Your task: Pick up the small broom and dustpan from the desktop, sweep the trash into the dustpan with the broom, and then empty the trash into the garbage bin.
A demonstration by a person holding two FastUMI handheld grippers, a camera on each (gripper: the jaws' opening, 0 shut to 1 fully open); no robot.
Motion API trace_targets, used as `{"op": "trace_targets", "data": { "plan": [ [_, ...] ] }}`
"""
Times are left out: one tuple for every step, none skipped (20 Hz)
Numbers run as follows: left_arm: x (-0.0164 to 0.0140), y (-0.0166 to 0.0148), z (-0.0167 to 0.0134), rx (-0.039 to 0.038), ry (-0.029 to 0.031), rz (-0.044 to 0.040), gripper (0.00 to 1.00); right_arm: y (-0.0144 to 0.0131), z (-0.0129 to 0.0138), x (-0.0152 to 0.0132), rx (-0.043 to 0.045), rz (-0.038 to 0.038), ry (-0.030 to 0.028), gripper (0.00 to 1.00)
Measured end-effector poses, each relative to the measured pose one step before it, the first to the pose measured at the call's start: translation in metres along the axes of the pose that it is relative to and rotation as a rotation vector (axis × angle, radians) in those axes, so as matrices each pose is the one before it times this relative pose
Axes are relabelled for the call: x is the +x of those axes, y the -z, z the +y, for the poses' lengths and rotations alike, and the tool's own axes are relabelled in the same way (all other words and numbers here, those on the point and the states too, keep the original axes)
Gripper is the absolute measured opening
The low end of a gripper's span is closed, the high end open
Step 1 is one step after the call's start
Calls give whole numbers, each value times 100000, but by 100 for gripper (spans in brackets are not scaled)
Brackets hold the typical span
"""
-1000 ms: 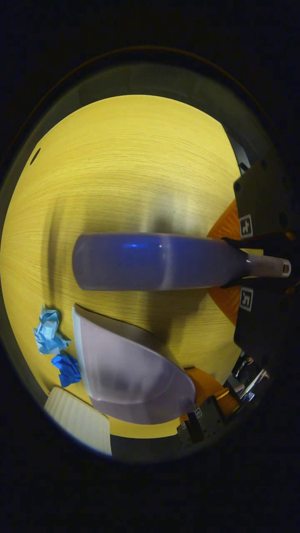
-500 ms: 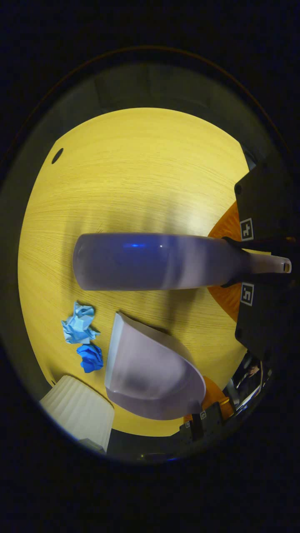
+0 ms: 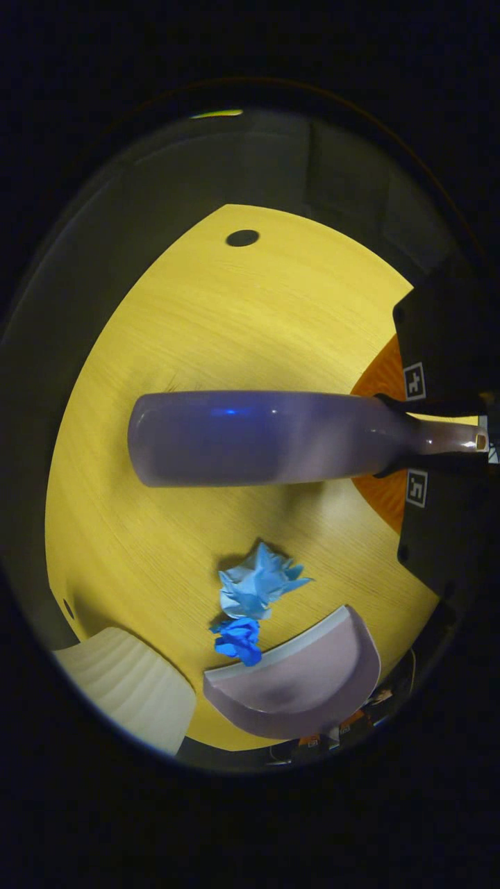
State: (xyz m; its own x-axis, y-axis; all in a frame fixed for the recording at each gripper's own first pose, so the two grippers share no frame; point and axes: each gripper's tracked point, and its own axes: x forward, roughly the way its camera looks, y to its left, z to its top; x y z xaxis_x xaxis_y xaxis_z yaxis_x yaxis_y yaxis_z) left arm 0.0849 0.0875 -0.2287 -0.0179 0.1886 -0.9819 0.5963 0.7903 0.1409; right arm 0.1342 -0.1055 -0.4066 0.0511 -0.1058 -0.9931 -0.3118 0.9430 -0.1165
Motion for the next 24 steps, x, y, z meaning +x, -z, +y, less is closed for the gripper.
{"op": "trace_targets", "data": {
  "plan": [
    [135,-48,17,520,663,260,27,-1290,279,318,-2950,248,-1590,21],
    [-41,-98,19,207,782,30,24,-1177,618,261,-1244,328,-2341,21],
    [128,9,78,908,204,-156,28,-975,774,547,-1277,148,-2013,21],
    [116,41,226,1126,-384,14,26,-375,724,848,-3301,1778,-791,21],
    [133,10,124,776,-293,330,28,148,795,630,-4603,3384,-1272,21],
    [280,-9,201,677,-355,-35,26,560,1046,520,-5780,3468,-1025,21],
    [246,22,127,799,-401,223,27,338,831,478,-7356,2433,91,21],
    [232,28,128,1068,-388,-493,26,287,1331,370,-6961,2000,-899,21],
    [261,-1,105,552,-180,-278,27,197,1084,3,-7207,1649,-695,21],
    [135,-36,167,531,-81,-213,27,-233,843,-74,-6328,493,-483,21],
    [179,-65,95,735,-105,-815,27,-352,1124,-225,-3937,239,-2768,21],
    [192,19,153,561,-173,-539,27,-396,1521,-262,-1342,124,-5247,21],
    [133,58,4,590,-175,-876,27,-477,1395,-64,-730,-338,-4013,21],
    [87,16,128,793,-189,-792,27,-406,1314,21,-1606,-427,-3350,21],
    [-305,189,364,2824,37,-605,27,-202,538,-411,-2390,648,-3769,21],
    [233,282,-133,960,-355,-748,27,140,1265,-9,-796,1168,-3849,21],
    [-13,-114,62,1243,-421,-1084,27,26,1261,-512,737,330,-5262,21],
    [29,-148,49,1118,-626,-2362,26,364,-760,67,944,-161,-6317,21],
    [91,-83,-42,1095,-711,-2459,28,187,900,-434,768,-648,-6936,21],
    [399,252,-27,678,-357,-1320,26,49,1024,-497,1606,-661,-7802,21],
    [30,-38,-37,71,-130,-1481,27,-312,611,-501,2009,-1990,-5065,21],
    [110,95,-108,-722,24,-567,28,-527,-344,619,1923,-2673,-1902,21],
    [-99,21,23,-809,-198,-1180,26,-426,-65,-693,1056,-3523,-559,21],
    [-26,-252,175,49,-633,-2825,26,-173,137,-290,756,-5328,-520,21]
  ]
}}
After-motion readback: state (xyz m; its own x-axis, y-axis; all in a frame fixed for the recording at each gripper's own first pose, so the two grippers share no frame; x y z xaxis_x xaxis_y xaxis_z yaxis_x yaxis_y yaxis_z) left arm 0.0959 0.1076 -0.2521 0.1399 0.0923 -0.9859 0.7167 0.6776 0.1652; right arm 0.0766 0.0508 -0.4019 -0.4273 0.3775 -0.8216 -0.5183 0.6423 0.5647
